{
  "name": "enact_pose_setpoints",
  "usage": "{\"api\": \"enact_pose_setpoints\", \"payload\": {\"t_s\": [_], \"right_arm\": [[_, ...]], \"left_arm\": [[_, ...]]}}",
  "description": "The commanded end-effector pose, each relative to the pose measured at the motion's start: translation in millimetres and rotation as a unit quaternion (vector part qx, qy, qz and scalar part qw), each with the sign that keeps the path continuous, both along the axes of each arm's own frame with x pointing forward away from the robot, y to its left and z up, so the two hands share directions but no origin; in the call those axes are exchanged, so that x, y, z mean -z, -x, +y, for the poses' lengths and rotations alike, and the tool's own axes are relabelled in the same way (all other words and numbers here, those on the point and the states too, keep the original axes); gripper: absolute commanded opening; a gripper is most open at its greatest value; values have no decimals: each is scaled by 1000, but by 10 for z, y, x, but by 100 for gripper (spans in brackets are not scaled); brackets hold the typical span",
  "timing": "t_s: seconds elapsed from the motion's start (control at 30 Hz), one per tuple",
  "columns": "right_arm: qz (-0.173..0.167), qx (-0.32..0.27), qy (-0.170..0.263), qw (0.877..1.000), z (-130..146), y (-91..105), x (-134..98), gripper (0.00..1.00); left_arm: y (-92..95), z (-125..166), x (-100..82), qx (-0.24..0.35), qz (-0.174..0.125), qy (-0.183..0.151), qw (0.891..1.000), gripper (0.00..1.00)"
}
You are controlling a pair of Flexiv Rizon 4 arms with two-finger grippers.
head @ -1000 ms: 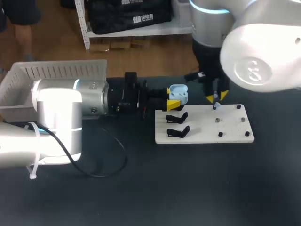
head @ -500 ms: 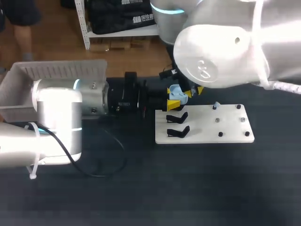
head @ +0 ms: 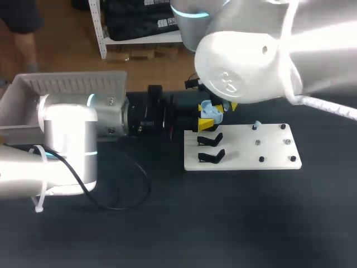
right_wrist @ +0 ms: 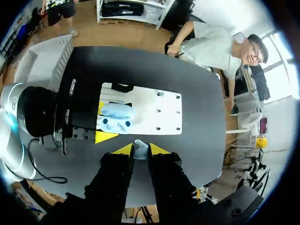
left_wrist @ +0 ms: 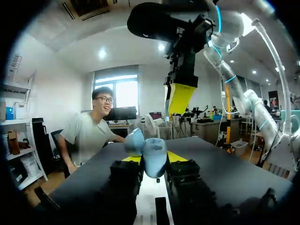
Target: Pick up each earbud case from the left stands, insert the matching earbuds, close the lid, and place the case in the box.
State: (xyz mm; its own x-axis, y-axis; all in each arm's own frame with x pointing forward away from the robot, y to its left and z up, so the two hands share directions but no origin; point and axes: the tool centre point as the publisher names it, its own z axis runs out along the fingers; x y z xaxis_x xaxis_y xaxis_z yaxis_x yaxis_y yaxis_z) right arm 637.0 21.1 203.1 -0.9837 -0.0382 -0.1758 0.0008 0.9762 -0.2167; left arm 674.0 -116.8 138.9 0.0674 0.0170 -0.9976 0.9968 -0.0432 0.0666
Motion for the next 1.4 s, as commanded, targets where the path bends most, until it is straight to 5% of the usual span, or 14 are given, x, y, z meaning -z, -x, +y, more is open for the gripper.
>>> {"api": "enact_pose_setpoints", "payload": {"t_s": [0.03, 0.27, 0.87, 1.4], "right_arm": [[35, 136, -26, 990, 99, -155, -3, 0], [48, 189, -46, 980, 150, -169, -45, 0], [60, 187, -45, 979, 180, -158, -54, 0], [52, 307, -27, 950, 263, -197, 0, 0]], "left_arm": [[13, -2, 11, -2, -2, 3, 1000, 0], [13, -2, 11, -2, -2, 3, 1000, 0], [13, -2, 11, -2, -2, 3, 1000, 0], [13, -2, 11, -2, -2, 3, 1000, 0]]}}
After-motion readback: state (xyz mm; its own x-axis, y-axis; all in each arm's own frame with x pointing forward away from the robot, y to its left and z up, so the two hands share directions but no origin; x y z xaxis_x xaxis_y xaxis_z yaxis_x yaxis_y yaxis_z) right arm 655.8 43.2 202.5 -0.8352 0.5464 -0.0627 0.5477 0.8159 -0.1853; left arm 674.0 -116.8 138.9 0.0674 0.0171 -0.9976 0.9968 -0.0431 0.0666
